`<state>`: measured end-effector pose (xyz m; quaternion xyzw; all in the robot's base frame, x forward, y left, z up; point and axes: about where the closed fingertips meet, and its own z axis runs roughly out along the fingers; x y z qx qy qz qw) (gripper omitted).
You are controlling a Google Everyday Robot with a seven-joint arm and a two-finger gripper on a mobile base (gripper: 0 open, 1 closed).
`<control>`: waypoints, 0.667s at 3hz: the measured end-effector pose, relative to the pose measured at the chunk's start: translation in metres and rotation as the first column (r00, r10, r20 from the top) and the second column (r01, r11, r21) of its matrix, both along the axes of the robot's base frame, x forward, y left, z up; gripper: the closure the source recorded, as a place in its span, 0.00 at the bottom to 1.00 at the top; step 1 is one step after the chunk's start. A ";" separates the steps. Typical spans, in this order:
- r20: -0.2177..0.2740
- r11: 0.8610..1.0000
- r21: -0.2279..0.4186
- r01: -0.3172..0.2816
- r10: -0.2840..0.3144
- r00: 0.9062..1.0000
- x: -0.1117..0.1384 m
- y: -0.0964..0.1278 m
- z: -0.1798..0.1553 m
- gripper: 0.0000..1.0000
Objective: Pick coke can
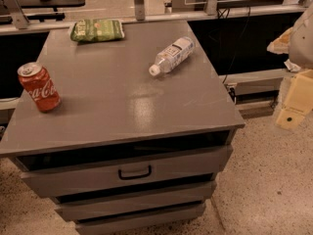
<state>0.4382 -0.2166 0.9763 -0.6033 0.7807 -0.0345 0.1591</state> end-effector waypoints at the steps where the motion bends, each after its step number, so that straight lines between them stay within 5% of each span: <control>1: 0.004 1.000 0.002 0.000 0.000 1.000 0.000 0.000 0.001 0.00; 2: 0.022 0.997 0.059 -0.052 0.051 0.998 0.027 0.024 -0.008 0.00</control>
Offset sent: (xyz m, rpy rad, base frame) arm 0.0693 0.0620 -0.0259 0.1544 -0.0323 0.1357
